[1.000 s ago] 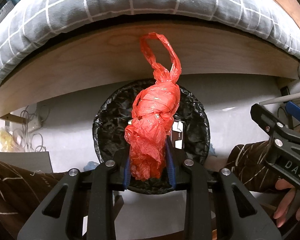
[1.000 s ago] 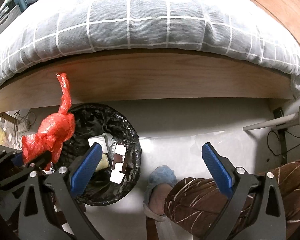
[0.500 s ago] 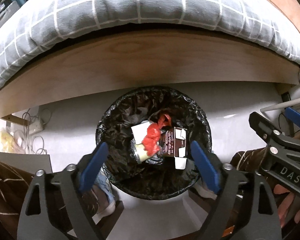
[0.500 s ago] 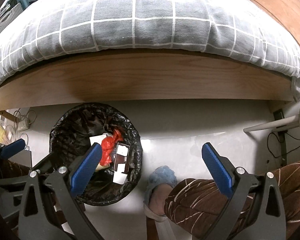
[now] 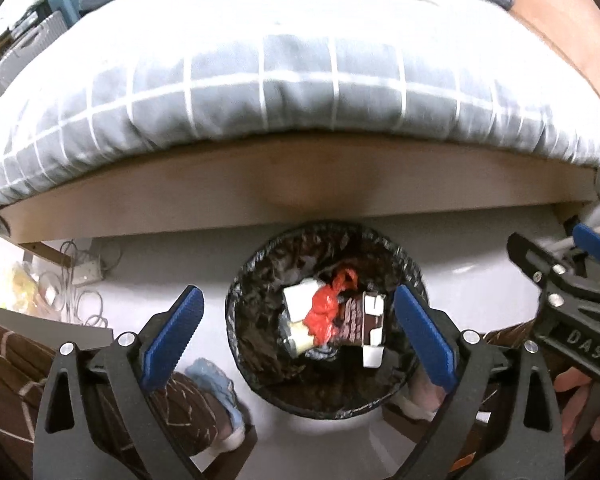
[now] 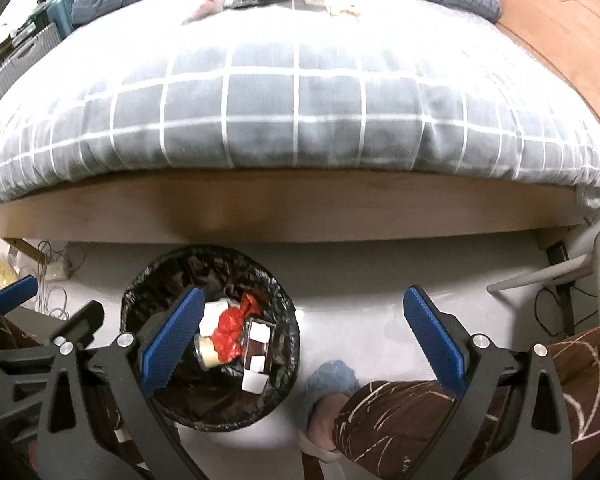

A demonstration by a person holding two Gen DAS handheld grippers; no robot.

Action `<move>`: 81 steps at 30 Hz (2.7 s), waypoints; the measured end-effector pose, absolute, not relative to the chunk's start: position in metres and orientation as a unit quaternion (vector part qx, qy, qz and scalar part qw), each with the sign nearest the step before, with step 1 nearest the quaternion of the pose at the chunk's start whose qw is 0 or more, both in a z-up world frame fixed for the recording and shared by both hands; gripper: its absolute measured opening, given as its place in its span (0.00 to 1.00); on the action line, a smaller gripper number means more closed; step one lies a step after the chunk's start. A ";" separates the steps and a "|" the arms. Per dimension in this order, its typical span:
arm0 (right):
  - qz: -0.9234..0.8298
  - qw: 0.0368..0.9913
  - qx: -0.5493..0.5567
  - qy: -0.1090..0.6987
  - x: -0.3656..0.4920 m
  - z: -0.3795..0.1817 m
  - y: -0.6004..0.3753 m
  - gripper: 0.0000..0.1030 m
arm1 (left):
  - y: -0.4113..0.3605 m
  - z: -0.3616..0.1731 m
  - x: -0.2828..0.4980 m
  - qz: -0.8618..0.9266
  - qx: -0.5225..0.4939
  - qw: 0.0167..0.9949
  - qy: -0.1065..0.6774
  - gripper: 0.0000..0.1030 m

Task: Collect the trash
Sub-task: 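Move both open tools up over the trash on the bed, then grasp the clear plastic bag with the left tool while the right tool grasps the white paper bag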

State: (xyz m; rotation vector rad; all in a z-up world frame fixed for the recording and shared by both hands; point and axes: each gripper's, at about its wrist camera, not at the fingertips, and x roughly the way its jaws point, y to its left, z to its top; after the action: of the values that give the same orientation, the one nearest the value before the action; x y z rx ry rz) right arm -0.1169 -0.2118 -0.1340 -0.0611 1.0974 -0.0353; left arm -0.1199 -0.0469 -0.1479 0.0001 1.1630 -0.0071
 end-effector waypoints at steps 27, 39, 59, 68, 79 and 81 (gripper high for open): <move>-0.019 0.915 -0.040 0.401 -0.069 -0.041 -0.216 0.93 | -0.031 -0.072 -0.062 -0.005 0.001 0.890 0.456 0.91; -0.020 0.923 -0.041 0.383 0.006 -0.027 -0.225 0.93 | -0.037 -0.052 0.013 -0.025 -0.009 0.899 0.438 0.91; -0.009 0.915 -0.001 0.403 0.165 -0.037 -0.244 0.91 | -0.050 -0.052 0.148 -0.012 0.012 0.900 0.436 0.91; -0.021 0.902 0.013 0.430 0.220 -0.059 -0.253 0.86 | -0.060 -0.070 0.208 -0.019 0.010 0.891 0.453 0.91; -0.005 0.873 0.038 0.487 0.243 -0.097 -0.257 0.61 | -0.074 -0.093 0.233 -0.024 0.025 0.881 0.473 0.79; 0.007 0.873 0.033 0.487 0.242 -0.095 -0.254 0.53 | -0.078 -0.100 0.234 -0.029 0.029 0.875 0.482 0.73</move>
State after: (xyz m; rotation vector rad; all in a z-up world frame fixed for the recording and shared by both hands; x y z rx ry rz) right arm 0.2424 -0.2535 -0.0950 0.0700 1.0174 0.0155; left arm 0.2339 -0.0778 -0.1001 0.0614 1.0056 -0.0609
